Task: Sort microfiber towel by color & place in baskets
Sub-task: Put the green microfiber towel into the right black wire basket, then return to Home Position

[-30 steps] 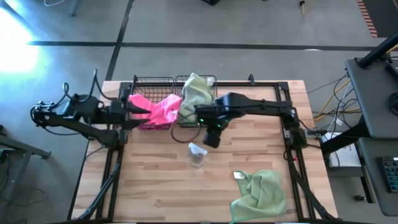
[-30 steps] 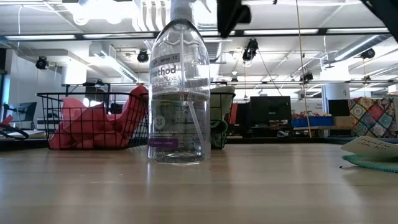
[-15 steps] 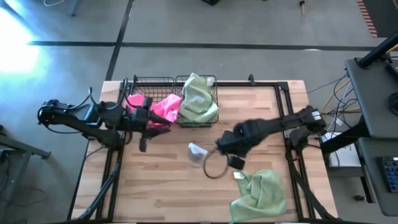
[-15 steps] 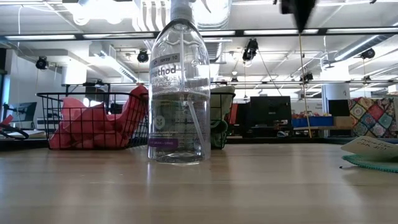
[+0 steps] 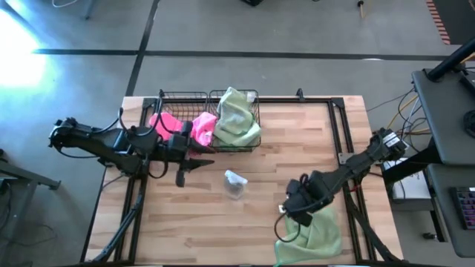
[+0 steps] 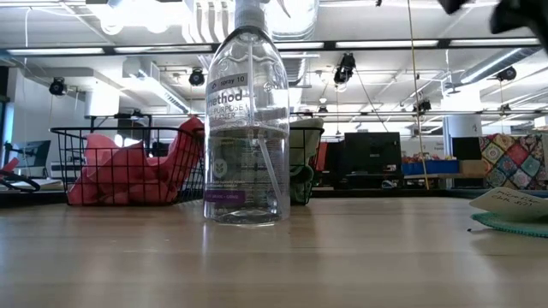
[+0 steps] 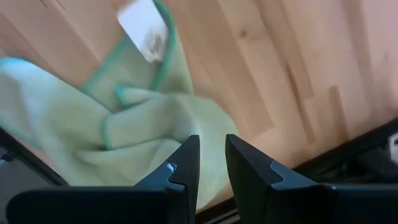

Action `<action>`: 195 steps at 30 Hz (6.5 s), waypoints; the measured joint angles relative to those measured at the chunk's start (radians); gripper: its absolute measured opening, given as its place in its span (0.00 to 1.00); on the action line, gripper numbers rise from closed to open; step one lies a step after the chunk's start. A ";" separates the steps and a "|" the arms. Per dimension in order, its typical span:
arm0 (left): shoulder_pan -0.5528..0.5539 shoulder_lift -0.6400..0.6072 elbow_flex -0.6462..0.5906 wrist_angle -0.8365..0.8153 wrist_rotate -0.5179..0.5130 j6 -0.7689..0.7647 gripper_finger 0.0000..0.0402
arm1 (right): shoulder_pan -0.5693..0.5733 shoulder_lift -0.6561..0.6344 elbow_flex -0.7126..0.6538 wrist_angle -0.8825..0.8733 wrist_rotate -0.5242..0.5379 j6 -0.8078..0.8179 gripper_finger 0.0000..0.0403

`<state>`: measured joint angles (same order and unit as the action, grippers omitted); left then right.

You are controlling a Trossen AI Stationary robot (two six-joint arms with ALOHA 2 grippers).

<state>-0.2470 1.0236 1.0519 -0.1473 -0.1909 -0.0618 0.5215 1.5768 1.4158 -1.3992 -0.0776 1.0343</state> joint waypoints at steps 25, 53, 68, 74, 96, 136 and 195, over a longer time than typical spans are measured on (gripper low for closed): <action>-0.047 0.002 0.000 0.035 0.000 -0.003 0.29 | 0.081 0.009 -0.295 0.287 -0.185 0.090 0.25; -0.047 0.002 0.000 0.034 -0.006 0.000 0.29 | 0.081 0.010 -0.520 0.580 -0.245 0.116 0.16; -0.047 0.002 0.000 0.034 -0.008 0.002 0.29 | 0.050 0.009 -0.504 0.569 -0.227 0.070 0.03; -0.047 0.002 0.000 0.030 -0.009 0.005 0.29 | -0.040 0.004 -0.474 0.554 -0.133 -0.017 0.03; -0.046 -0.075 0.001 -0.072 -0.013 0.064 0.29 | -0.443 0.002 0.139 0.201 0.483 -0.443 0.03; -0.046 -0.270 0.001 -0.290 -0.169 0.189 0.29 | -0.735 0.095 0.594 0.752 0.625 -0.943 0.03; -0.046 -0.405 0.000 -0.417 -0.158 0.103 0.29 | -0.594 0.093 0.586 0.683 0.305 -0.929 0.18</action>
<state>-0.2928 0.6183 1.0523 -0.5647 -0.3492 0.0416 -0.0723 1.6699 2.0014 -0.7157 0.2274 0.1052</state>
